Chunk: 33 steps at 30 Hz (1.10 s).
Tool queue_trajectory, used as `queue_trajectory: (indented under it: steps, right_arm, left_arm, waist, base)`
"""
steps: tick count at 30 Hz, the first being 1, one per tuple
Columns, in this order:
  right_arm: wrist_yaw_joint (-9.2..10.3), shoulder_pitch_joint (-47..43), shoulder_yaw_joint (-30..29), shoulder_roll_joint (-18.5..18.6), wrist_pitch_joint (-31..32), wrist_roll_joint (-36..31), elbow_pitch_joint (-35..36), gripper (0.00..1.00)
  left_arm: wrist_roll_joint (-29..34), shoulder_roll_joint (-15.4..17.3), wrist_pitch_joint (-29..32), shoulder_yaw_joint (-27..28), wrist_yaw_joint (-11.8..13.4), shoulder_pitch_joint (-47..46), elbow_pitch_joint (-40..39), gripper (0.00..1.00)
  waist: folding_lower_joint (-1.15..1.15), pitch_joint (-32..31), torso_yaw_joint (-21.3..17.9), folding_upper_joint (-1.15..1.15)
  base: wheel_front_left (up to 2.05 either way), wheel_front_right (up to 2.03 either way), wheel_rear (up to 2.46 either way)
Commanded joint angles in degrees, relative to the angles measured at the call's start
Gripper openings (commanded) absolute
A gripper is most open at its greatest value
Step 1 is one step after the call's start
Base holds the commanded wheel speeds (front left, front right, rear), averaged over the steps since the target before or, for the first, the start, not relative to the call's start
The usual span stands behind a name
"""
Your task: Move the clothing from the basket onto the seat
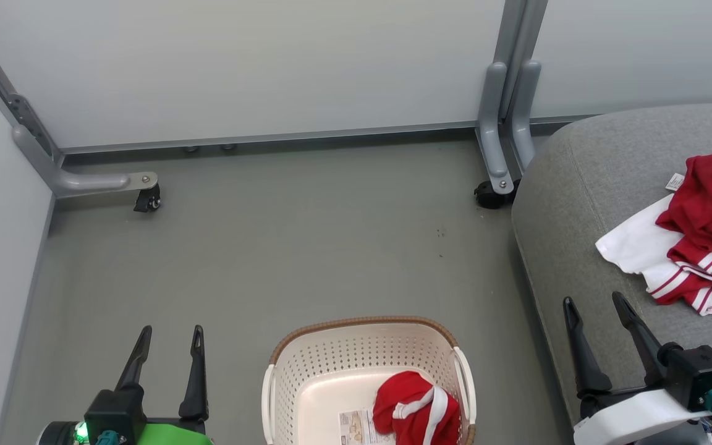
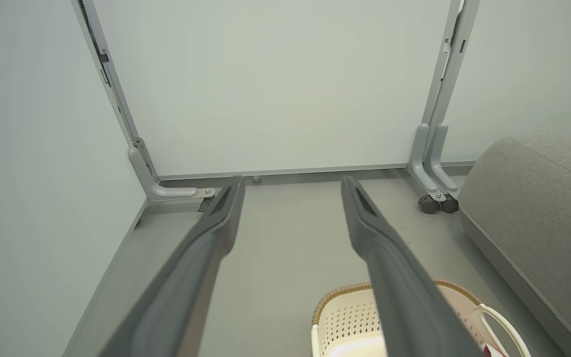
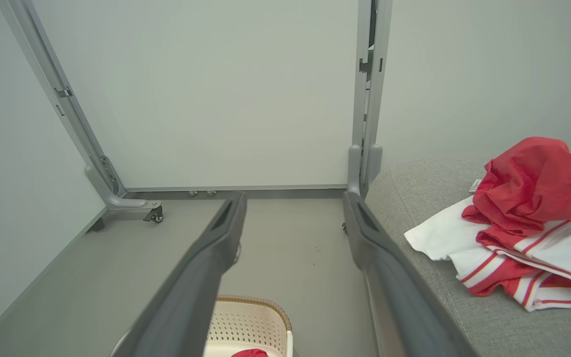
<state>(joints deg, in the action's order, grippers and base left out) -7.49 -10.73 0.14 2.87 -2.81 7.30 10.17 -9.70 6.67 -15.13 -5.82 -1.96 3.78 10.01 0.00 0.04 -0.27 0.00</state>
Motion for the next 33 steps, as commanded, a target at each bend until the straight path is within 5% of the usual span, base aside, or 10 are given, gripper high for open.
queue_trajectory:
  steps: [1,11,33]
  right_arm:
    - [0.0,0.21,-0.04,0.09,0.1,0.08,0.58,1.0]
    - [0.01,7.7,0.08,0.16,-0.94,-0.33,3.34,1.0]
    - [0.0,22.34,0.22,0.02,-7.93,2.11,5.38,1.0]
  left_arm:
    - [0.65,0.05,-0.02,-0.04,-0.32,-0.77,-0.01,1.0]
    - [3.43,-0.84,-0.01,-5.56,-3.05,-11.35,4.35,1.0]
    - [1.9,-3.54,0.08,-29.76,-5.57,-40.4,33.33,1.0]
  waist:
    - [0.0,0.65,-0.1,0.0]
    - [0.0,11.06,-2.69,0.0]
    - [0.0,41.06,-12.17,0.0]
  base:
    - [0.0,0.0,0.0]
    - [0.0,0.0,0.0]
    - [0.0,0.0,0.0]
